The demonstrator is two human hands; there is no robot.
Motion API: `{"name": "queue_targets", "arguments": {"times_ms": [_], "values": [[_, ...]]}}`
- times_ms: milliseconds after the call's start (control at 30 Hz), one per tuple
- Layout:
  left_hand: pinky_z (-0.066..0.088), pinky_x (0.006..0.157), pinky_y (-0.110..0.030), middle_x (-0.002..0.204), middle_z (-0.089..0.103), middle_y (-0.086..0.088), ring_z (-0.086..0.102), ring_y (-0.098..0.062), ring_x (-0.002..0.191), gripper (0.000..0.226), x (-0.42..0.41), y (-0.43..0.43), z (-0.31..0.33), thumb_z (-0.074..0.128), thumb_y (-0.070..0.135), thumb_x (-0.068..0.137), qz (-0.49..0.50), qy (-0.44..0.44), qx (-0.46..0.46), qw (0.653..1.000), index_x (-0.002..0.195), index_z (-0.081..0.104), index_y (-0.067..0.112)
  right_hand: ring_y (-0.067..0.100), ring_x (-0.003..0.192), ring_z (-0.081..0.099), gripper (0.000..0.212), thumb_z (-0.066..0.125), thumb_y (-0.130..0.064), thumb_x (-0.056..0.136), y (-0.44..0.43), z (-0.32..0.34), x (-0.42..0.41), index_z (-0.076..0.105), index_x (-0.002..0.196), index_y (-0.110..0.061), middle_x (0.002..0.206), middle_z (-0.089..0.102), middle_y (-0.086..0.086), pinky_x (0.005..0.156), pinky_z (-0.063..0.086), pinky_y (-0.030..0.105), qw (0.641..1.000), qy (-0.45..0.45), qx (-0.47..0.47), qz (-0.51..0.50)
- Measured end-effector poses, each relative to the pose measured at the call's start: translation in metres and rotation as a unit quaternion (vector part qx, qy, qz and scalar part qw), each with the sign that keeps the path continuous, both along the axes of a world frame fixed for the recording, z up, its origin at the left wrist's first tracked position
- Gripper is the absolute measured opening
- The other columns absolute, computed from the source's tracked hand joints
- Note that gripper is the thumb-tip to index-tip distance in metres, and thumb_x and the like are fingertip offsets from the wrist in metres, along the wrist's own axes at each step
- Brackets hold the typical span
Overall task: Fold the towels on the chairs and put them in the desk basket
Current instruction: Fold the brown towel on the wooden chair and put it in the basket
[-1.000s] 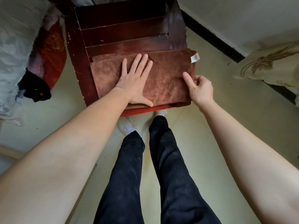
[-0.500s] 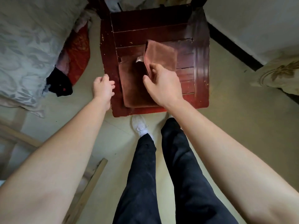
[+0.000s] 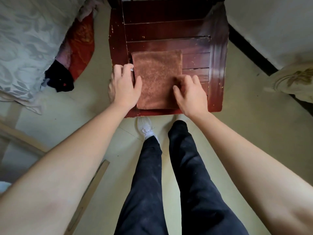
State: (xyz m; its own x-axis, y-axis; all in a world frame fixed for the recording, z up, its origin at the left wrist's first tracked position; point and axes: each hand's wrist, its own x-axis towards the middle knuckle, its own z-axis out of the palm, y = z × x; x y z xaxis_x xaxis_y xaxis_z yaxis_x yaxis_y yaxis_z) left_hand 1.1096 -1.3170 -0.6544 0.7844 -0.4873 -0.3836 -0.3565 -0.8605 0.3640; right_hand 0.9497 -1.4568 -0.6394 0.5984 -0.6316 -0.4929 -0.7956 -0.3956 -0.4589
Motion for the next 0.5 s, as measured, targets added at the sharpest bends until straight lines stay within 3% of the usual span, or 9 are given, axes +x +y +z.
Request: {"name": "queue_targets", "arguments": {"times_ms": [100,200,300,367,433,500], "values": [[0.039,0.098,-0.04,0.132,0.049,-0.011,0.048,-0.031,0.123,0.064,-0.01,-0.018,0.002,0.055,0.056,0.089,0.182,0.111,0.058,0.975,0.132,0.042,0.01,0.015,0.106,0.06,0.056,0.067,-0.049,0.085,-0.011,-0.012,0.005,0.052,0.131,-0.022,0.118,0.061,-0.002,0.091,0.046,0.029,0.982,0.019,0.118,-0.146],[0.037,0.093,-0.033,0.128,0.053,-0.008,0.051,-0.027,0.123,0.07,-0.015,-0.029,0.005,0.041,0.063,0.094,0.355,0.238,0.042,0.903,0.132,0.041,0.005,0.012,0.101,0.068,0.044,0.076,-0.039,0.08,-0.012,-0.019,0.017,0.063,0.117,-0.019,0.108,0.072,-0.004,0.089,0.05,0.026,0.912,0.0,0.285,-0.296],[0.036,0.104,-0.036,0.143,0.049,-0.004,0.046,-0.027,0.131,0.078,-0.021,-0.029,0.007,0.024,0.071,0.094,0.459,0.353,-0.012,0.815,0.145,0.041,0.013,0.016,0.104,0.068,0.036,0.075,-0.029,0.075,-0.013,-0.018,0.023,0.069,0.109,-0.019,0.106,0.075,-0.003,0.094,0.052,0.03,0.88,-0.017,0.346,-0.325],[0.039,0.108,-0.047,0.146,0.05,-0.002,0.051,-0.027,0.13,0.082,-0.022,-0.024,0.007,0.02,0.08,0.087,0.487,0.424,-0.041,0.762,0.145,0.042,0.026,0.018,0.1,0.07,0.038,0.072,-0.03,0.068,-0.015,-0.014,0.022,0.071,0.104,-0.02,0.101,0.076,-0.004,0.097,0.055,0.04,0.861,-0.01,0.392,-0.324],[0.049,0.096,-0.056,0.13,0.063,-0.005,0.063,-0.028,0.114,0.079,-0.023,-0.013,0.007,0.023,0.082,0.085,0.507,0.458,-0.082,0.725,0.138,0.048,0.029,0.018,0.087,0.069,0.024,0.068,-0.027,0.072,-0.019,-0.004,0.018,0.07,0.095,-0.019,0.089,0.074,-0.005,0.088,0.057,0.041,0.85,-0.006,0.429,-0.304],[0.052,0.089,-0.06,0.126,0.066,-0.008,0.068,-0.031,0.106,0.091,-0.025,-0.005,0.007,0.026,0.09,0.075,0.505,0.499,-0.097,0.698,0.135,0.052,0.026,0.02,0.081,0.067,0.019,0.065,-0.023,0.075,-0.024,0.007,0.013,0.069,0.094,-0.019,0.084,0.071,-0.001,0.079,0.054,0.038,0.848,-0.02,0.449,-0.282]]}}
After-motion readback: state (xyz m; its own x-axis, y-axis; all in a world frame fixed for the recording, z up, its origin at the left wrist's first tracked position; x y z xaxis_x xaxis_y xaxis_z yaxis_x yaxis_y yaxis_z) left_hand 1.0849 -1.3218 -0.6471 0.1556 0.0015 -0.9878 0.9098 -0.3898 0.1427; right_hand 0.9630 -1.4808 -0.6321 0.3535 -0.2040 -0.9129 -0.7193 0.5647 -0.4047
